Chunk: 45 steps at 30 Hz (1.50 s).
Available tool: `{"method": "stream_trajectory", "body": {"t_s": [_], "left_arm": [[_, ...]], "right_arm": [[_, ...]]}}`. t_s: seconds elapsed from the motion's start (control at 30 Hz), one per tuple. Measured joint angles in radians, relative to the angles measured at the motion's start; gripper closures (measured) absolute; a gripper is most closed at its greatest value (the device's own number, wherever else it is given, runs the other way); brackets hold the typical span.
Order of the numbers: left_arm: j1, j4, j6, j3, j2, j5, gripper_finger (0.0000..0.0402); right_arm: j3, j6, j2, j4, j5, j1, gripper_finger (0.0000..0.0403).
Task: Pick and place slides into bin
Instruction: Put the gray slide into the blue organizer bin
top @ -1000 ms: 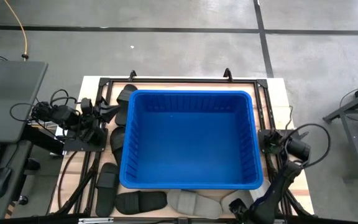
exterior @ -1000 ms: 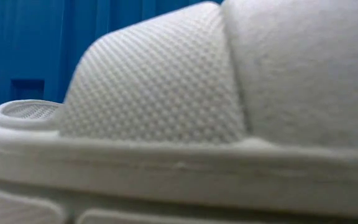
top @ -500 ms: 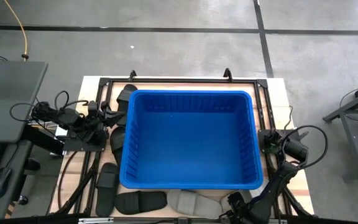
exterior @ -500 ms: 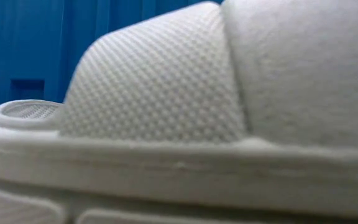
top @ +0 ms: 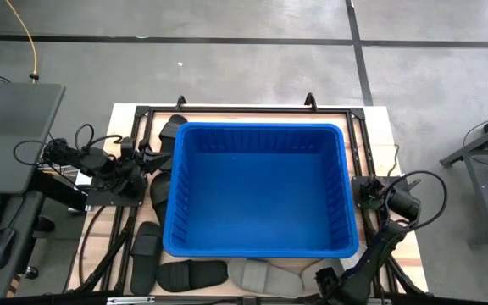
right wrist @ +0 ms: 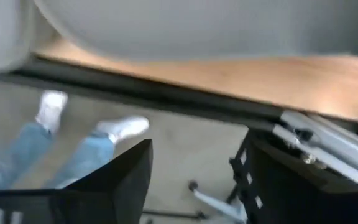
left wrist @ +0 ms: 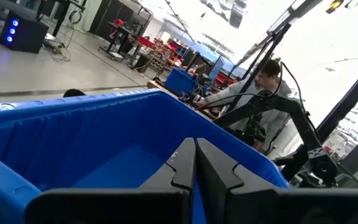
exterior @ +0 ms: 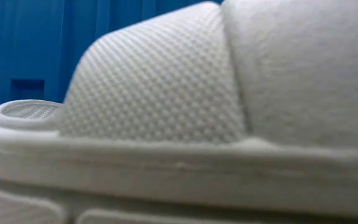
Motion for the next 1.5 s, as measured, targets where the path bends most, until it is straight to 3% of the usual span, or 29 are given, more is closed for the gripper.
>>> {"method": "stream_trajectory", "body": {"t_s": [0.17,0.37,0.83,1.17,1.33,1.5], "left_arm": [[0.000,-0.062,-0.038,0.000,0.000,-0.001,0.0396],[0.000,-0.133,-0.107,0.000,0.000,0.026,0.0396],[0.000,-0.120,-0.109,0.000,0.000,0.035,0.0396],[0.000,-0.121,-0.108,0.000,0.000,0.032,0.0396],[0.000,-0.127,-0.108,0.000,0.000,0.032,0.0396],[0.000,-0.127,-0.108,0.000,0.000,0.032,0.0396]], "right_arm": [[0.034,-0.042,0.000,-0.179,0.031,-0.001,0.0116],[0.112,-0.077,-0.001,-0.411,0.049,-0.002,0.0109],[0.099,-0.095,0.012,-0.587,0.018,-0.001,0.0109],[0.112,-0.241,0.133,-0.580,-0.071,-0.003,0.0110],[0.114,-0.250,0.143,-0.585,-0.081,-0.005,0.0134],[0.111,-0.269,0.137,-0.598,-0.074,-0.001,0.0201]]}}
